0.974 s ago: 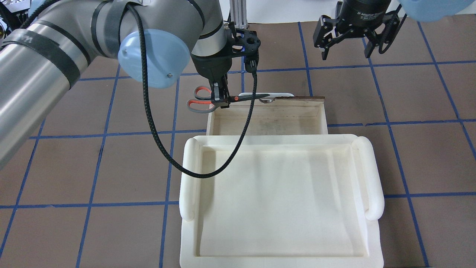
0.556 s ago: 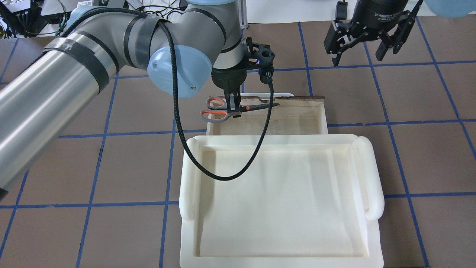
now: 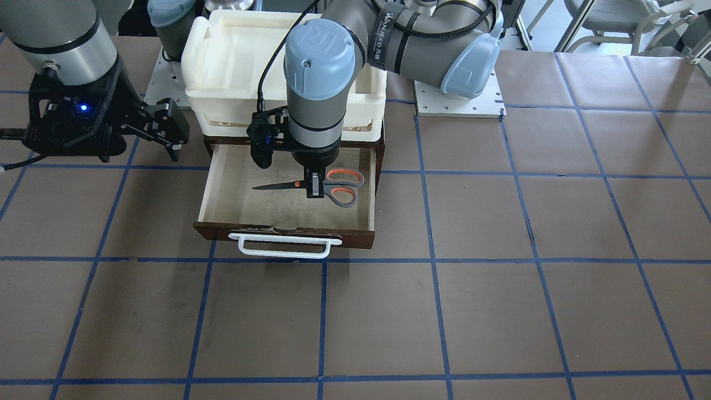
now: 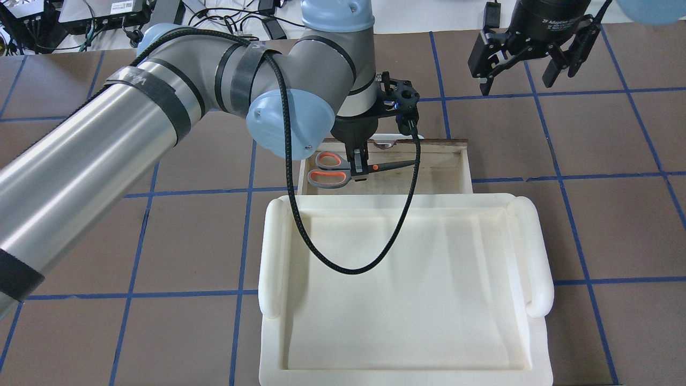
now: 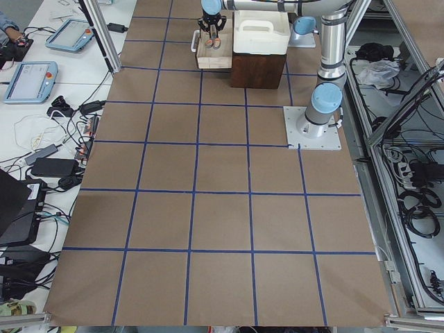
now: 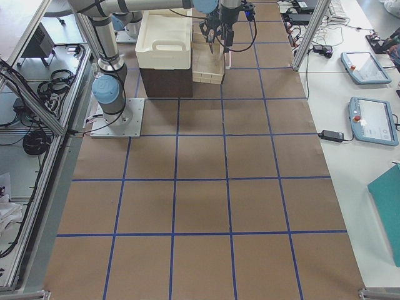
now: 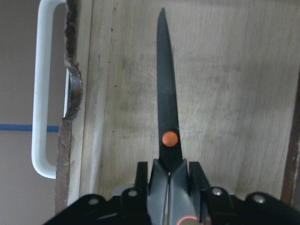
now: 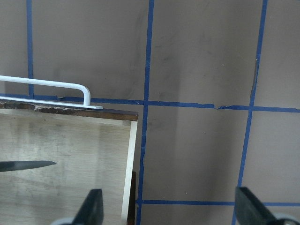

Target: Place scissors in drawer with both arms

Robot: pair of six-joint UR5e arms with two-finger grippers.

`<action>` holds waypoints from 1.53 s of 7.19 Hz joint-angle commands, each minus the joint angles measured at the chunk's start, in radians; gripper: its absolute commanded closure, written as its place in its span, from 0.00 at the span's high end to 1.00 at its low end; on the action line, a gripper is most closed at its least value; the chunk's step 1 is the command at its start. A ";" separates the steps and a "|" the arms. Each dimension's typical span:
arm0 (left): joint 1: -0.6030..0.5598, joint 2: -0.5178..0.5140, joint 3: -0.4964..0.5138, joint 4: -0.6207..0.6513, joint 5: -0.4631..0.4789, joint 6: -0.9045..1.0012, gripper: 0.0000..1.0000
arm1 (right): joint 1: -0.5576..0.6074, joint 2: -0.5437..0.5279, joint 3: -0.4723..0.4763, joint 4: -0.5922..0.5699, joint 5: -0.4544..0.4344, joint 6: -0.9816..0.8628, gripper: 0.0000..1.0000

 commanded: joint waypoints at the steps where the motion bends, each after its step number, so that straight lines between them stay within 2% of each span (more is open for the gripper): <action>1: -0.007 -0.002 -0.032 0.007 0.003 -0.002 0.00 | 0.000 0.000 0.000 -0.002 0.005 0.001 1.00; 6: -0.007 -0.044 -0.040 0.082 -0.008 0.000 0.00 | 0.000 -0.002 0.000 0.000 0.008 -0.014 1.00; 11: -0.009 -0.045 -0.089 0.098 -0.006 -0.002 0.00 | 0.000 -0.002 0.000 0.000 0.011 -0.052 1.00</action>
